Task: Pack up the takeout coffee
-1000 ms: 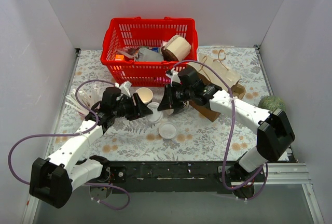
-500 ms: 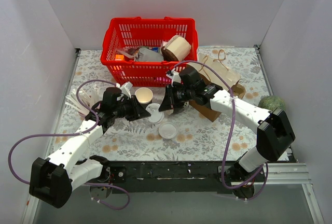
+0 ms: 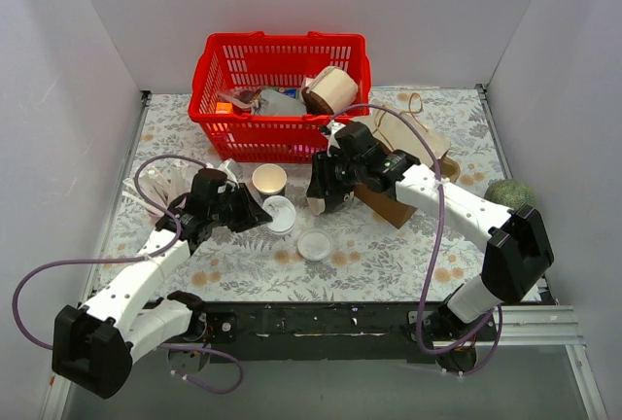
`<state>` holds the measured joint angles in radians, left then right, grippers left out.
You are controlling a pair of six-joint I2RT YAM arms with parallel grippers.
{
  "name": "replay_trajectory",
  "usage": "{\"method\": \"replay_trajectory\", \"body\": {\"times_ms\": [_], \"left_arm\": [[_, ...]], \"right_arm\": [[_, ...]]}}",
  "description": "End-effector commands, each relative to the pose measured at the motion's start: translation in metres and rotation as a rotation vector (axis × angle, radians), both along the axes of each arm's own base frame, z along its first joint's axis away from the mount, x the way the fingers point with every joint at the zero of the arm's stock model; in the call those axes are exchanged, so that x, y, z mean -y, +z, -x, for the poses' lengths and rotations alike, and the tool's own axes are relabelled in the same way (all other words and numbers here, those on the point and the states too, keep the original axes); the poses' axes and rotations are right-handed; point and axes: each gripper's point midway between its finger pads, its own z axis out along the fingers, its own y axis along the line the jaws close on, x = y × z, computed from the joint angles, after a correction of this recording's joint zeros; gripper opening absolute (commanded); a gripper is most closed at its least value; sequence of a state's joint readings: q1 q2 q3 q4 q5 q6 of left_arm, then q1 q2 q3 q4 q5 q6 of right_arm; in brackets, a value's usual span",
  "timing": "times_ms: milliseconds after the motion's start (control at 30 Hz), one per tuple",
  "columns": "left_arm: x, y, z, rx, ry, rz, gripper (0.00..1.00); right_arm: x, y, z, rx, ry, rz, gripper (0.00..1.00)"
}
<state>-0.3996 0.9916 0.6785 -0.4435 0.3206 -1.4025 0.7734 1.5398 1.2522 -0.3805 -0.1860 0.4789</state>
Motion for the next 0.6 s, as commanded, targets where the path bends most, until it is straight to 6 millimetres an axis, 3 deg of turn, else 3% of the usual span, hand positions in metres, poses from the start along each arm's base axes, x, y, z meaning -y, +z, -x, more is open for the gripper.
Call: {"method": "replay_trajectory", "body": {"times_ms": [0,133,400,567], "left_arm": [[-0.015,0.013,0.002,0.008,0.088,-0.032,0.0],[-0.025,0.028,0.008,0.039,0.133,-0.034,0.0],[-0.049,0.037,0.02,0.059,0.21,-0.097,0.0],[-0.049,0.042,0.023,0.073,0.207,-0.081,0.0]], "right_arm": [[0.021,0.013,-0.026,0.139,-0.06,0.125,0.54],[0.018,-0.017,-0.039,0.168,-0.041,0.279,0.54],[0.004,-0.041,-0.052,0.251,-0.062,0.492,0.55],[0.017,-0.058,-0.064,0.299,-0.13,0.667,0.53]]}}
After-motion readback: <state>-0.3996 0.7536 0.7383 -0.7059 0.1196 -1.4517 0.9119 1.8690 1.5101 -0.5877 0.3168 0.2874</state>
